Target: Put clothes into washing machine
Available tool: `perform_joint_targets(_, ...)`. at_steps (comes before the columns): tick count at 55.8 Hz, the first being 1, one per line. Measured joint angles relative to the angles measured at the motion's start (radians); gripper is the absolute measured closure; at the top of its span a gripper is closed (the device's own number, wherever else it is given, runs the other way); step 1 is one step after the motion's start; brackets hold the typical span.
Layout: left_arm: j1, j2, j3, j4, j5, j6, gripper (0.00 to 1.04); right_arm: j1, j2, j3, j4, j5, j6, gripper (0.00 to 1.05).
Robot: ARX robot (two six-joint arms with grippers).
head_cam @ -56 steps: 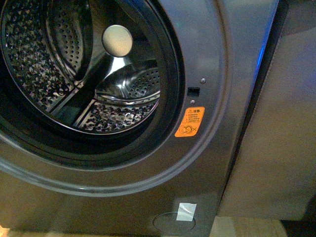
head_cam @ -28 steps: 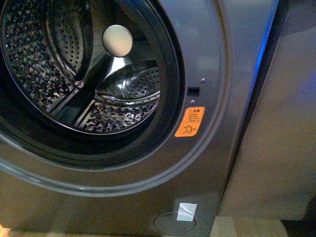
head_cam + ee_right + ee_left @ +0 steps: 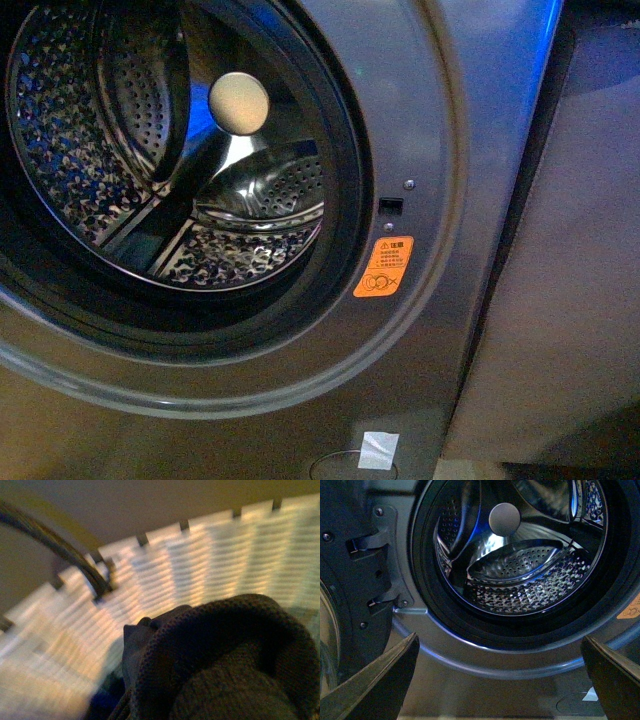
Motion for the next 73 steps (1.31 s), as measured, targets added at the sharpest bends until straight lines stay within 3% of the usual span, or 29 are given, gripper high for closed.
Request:
perform_joint_targets(10, 0.0, 0.0, 0.0, 0.0, 0.0, 0.0, 0.07, 0.0, -0.32, 0.04, -0.034, -0.06, 0.141, 0.99)
perform_joint_targets(19, 0.0, 0.0, 0.0, 0.0, 0.0, 0.0, 0.07, 0.041, -0.465, 0.186, -0.077, -0.047, 0.247, 0.99)
perform_joint_targets(29, 0.0, 0.0, 0.0, 0.0, 0.0, 0.0, 0.07, 0.15, -0.508, 0.482, -0.18, 0.017, 0.321, 0.99)
perform_joint_targets(36, 0.0, 0.0, 0.0, 0.0, 0.0, 0.0, 0.07, 0.264, -0.497, 0.717, -0.352, 0.076, 0.33, 0.99)
perform_joint_targets(42, 0.0, 0.0, 0.0, 0.0, 0.0, 0.0, 0.07, 0.416, -0.462, 0.958, -0.545, 0.145, 0.307, 0.99)
perform_joint_targets(53, 0.0, 0.0, 0.0, 0.0, 0.0, 0.0, 0.07, 0.866, -0.29, 1.516, -1.037, 0.354, 0.203, 0.99)
perform_joint_targets(56, 0.0, 0.0, 0.0, 0.0, 0.0, 0.0, 0.07, 0.954, -0.253, 1.599, -1.112, 0.392, 0.188, 0.99)
perform_joint_targets(64, 0.0, 0.0, 0.0, 0.0, 0.0, 0.0, 0.07, 1.169, -0.202, 1.68, -1.195, 0.471, 0.161, 0.99)
perform_joint_targets(73, 0.0, 0.0, 0.0, 0.0, 0.0, 0.0, 0.07, 1.352, -0.192, 1.654, -1.197, 0.521, 0.142, 0.99)
